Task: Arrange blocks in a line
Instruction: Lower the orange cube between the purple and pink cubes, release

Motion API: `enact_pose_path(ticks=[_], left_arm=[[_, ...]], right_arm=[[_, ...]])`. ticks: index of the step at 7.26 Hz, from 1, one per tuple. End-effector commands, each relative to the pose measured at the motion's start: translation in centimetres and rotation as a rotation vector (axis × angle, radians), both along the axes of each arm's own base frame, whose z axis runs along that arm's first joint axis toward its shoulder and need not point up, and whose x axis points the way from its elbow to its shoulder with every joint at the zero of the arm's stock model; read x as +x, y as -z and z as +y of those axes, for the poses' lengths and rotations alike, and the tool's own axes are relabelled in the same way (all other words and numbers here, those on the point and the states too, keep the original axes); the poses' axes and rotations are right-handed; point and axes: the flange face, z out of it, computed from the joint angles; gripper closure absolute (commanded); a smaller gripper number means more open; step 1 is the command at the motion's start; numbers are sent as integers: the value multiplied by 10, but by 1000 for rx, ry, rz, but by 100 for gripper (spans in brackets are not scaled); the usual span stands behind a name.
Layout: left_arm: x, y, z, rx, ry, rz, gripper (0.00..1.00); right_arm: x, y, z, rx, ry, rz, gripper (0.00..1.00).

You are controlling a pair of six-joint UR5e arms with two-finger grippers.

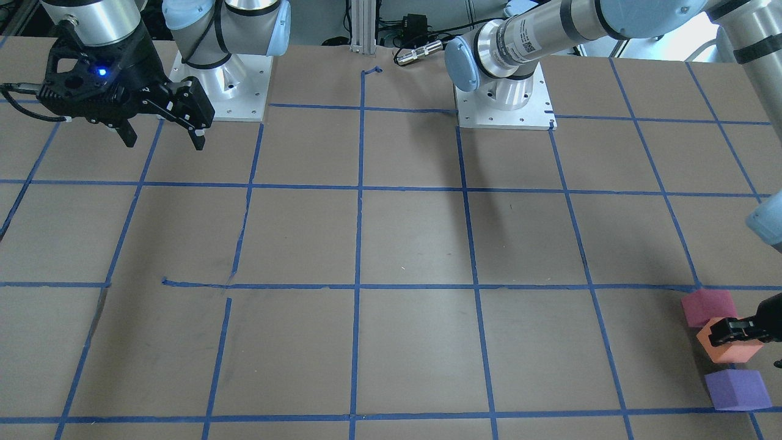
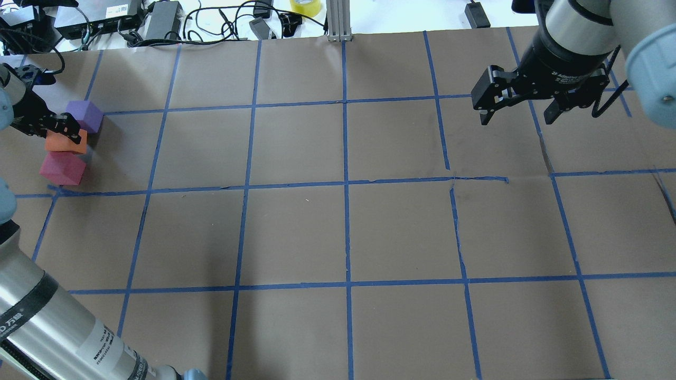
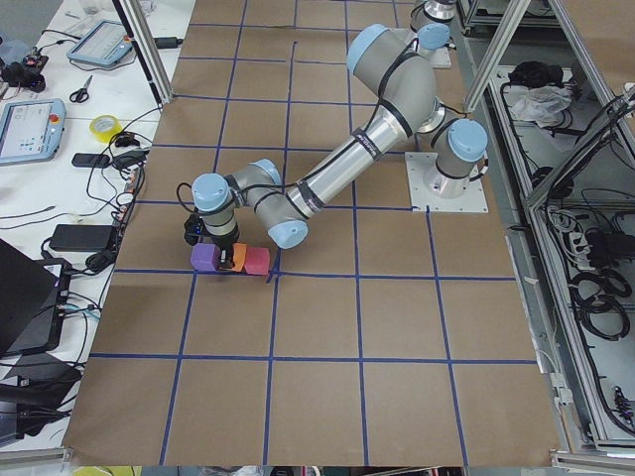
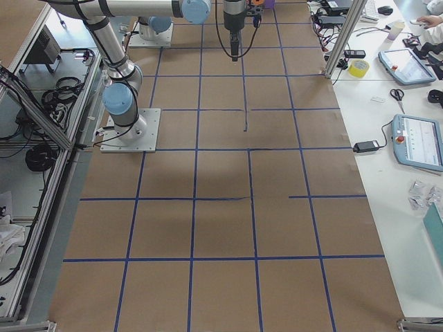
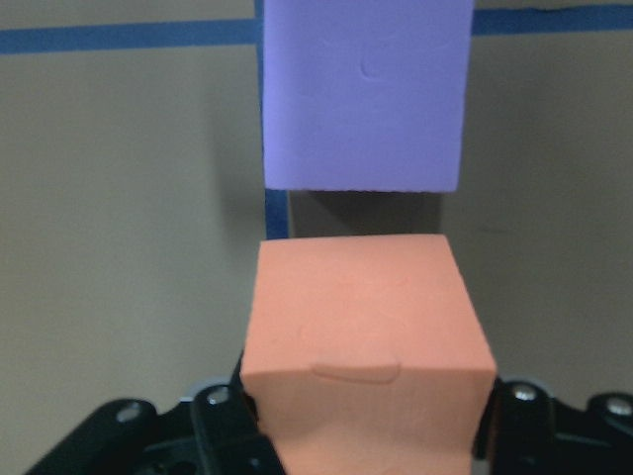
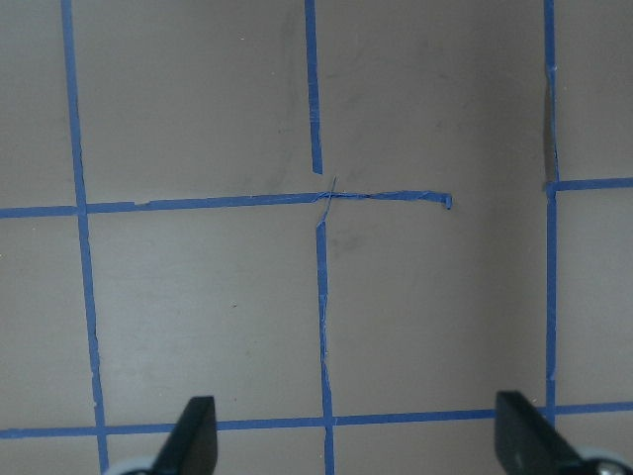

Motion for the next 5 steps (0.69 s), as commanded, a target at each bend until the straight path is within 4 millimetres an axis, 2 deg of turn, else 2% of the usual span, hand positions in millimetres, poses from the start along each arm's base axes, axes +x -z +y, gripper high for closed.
enact_pose_path(ticks=[1,2,3,4,5], left_arm=[[-1,6,0,4,19,11,100],[0,8,-1,0,39,7,96],[0,10,-2,-11,43,1,58],[1,13,-3,-9,46,1,32],[1,14,-3,-13,46,-3,30]], right_arm=[[0,1,-1,3,0,-1,0],[0,-1,1,0,0,1,0],[0,1,0,2,0,0,0],[0,0,0,0,0,1,0],[0,1,0,3,0,1,0]])
